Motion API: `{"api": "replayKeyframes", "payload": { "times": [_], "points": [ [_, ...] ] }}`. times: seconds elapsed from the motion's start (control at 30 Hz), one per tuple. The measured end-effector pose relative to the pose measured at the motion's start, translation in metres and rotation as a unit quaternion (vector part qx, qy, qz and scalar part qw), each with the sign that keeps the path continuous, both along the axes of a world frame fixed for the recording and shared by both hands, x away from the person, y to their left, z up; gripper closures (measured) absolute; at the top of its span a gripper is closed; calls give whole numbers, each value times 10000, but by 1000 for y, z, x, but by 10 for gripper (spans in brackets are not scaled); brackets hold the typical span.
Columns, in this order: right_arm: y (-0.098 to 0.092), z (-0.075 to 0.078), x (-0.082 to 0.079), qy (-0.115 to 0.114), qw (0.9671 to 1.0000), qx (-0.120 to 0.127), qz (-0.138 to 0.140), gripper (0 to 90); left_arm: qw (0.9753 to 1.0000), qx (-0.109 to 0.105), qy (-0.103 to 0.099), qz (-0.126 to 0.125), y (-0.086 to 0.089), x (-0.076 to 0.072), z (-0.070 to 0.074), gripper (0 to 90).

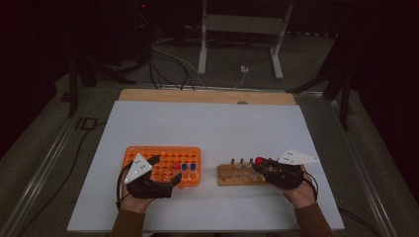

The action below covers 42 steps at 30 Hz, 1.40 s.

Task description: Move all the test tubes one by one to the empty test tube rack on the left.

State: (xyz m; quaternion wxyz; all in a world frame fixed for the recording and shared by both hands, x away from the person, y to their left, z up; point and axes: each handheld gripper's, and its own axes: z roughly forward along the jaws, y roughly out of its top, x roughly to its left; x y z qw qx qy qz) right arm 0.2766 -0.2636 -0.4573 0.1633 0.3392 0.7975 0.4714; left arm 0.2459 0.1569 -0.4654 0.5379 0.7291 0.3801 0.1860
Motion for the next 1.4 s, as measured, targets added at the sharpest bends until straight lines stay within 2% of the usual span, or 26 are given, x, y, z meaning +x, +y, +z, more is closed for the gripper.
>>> {"api": "replayKeyframes", "payload": {
  "times": [0.17, 0.4, 0.83, 1.4],
  "points": [
    [1, -1, 0, 5, 10000, 5, 50, 732, 10000, -7, -11, 34, 1, 0, 0, 12],
    [0, 0, -1, -26, 10000, 45, 68, 737, 9999, -1, -46, 102, 0, 0, 0, 11],
    [-5, 14, -5, -207, 9996, 175, 44, 738, 9999, 59, -40, 100, 0, 0, -1, 11],
    [-8, 27, -7, -190, 9995, 239, 1, 738, 9999, 95, -54, 130, -2, 0, -1, 12]
  ]
}}
